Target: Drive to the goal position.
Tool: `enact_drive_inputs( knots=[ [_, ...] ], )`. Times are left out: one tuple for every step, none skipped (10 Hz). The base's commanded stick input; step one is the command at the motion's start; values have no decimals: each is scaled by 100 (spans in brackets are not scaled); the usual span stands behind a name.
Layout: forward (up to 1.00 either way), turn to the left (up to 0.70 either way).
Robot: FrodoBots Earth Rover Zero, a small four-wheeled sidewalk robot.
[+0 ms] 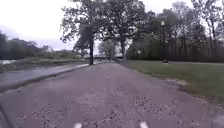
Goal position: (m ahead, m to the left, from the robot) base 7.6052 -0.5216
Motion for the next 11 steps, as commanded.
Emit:
enact_drive_inputs(
  knots=[
    [70, 0],
    [70, 0],
    [70, 0],
    [70, 0],
    [70, 0],
    [70, 0],
    [70, 0],
    [70, 0],
    [70, 0],
    [70, 0],
    [70, 0]
  ],
)
